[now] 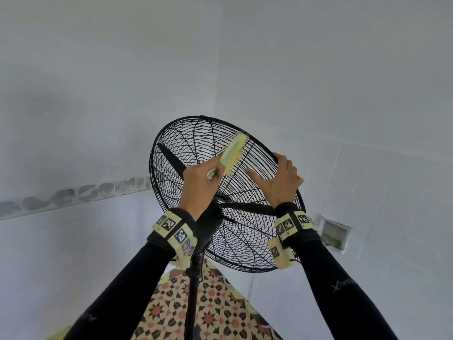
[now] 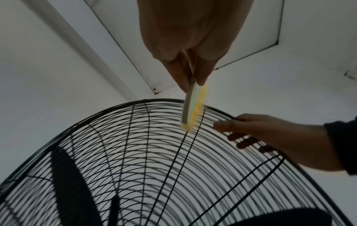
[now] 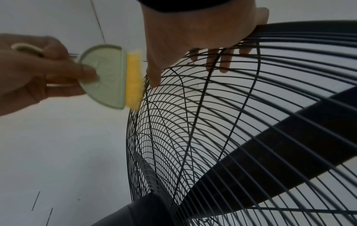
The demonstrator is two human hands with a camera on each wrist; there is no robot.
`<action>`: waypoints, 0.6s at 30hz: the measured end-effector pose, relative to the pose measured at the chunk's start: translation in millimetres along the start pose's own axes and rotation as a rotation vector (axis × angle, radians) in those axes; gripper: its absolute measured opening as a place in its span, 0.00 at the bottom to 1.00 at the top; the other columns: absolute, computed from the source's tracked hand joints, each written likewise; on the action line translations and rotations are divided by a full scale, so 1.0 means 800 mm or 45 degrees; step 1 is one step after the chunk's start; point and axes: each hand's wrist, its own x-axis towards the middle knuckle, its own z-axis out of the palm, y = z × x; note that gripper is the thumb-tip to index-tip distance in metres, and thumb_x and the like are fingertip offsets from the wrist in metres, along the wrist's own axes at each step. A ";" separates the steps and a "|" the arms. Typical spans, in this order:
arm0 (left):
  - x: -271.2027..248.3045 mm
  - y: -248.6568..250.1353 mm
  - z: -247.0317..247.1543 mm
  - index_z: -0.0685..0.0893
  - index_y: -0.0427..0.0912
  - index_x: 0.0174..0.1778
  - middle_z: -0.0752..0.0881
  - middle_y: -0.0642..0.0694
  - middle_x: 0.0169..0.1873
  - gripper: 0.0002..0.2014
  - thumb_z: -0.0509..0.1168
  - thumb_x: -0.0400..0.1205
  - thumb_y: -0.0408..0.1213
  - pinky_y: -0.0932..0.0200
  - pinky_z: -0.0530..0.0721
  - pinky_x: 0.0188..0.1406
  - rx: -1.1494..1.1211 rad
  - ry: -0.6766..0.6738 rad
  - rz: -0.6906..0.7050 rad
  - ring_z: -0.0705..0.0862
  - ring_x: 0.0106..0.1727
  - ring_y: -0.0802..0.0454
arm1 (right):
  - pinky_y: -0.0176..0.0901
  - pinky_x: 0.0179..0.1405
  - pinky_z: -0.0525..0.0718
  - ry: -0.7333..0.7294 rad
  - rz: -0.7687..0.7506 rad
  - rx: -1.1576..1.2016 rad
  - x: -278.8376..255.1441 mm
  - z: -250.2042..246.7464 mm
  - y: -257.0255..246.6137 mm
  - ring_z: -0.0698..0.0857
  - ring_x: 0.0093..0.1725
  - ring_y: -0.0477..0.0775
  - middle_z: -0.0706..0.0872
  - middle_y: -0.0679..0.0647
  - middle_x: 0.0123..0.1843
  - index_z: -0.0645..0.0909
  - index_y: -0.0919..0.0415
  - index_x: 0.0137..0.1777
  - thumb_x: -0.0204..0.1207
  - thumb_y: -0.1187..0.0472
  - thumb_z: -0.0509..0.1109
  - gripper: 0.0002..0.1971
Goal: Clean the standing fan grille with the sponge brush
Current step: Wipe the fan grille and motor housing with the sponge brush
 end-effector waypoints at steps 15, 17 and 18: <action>0.007 0.008 0.005 0.75 0.53 0.84 0.93 0.37 0.57 0.29 0.71 0.87 0.34 0.60 0.93 0.46 0.197 -0.064 -0.022 0.92 0.37 0.47 | 0.64 0.64 0.72 0.045 -0.035 -0.049 -0.003 0.004 0.003 0.78 0.67 0.58 0.80 0.51 0.70 0.70 0.47 0.75 0.65 0.16 0.64 0.46; -0.013 -0.007 0.014 0.74 0.54 0.82 0.93 0.37 0.54 0.29 0.72 0.86 0.31 0.75 0.87 0.38 0.139 -0.039 -0.001 0.85 0.28 0.61 | 0.64 0.65 0.72 0.049 -0.034 -0.052 -0.004 0.004 0.005 0.78 0.67 0.58 0.79 0.51 0.70 0.70 0.47 0.75 0.66 0.16 0.64 0.46; -0.028 -0.016 0.019 0.74 0.54 0.81 0.94 0.37 0.52 0.30 0.73 0.85 0.29 0.81 0.82 0.34 0.121 -0.050 -0.021 0.81 0.26 0.67 | 0.64 0.65 0.71 0.040 -0.031 -0.046 -0.005 0.002 0.007 0.78 0.67 0.58 0.79 0.51 0.70 0.69 0.47 0.76 0.66 0.16 0.64 0.46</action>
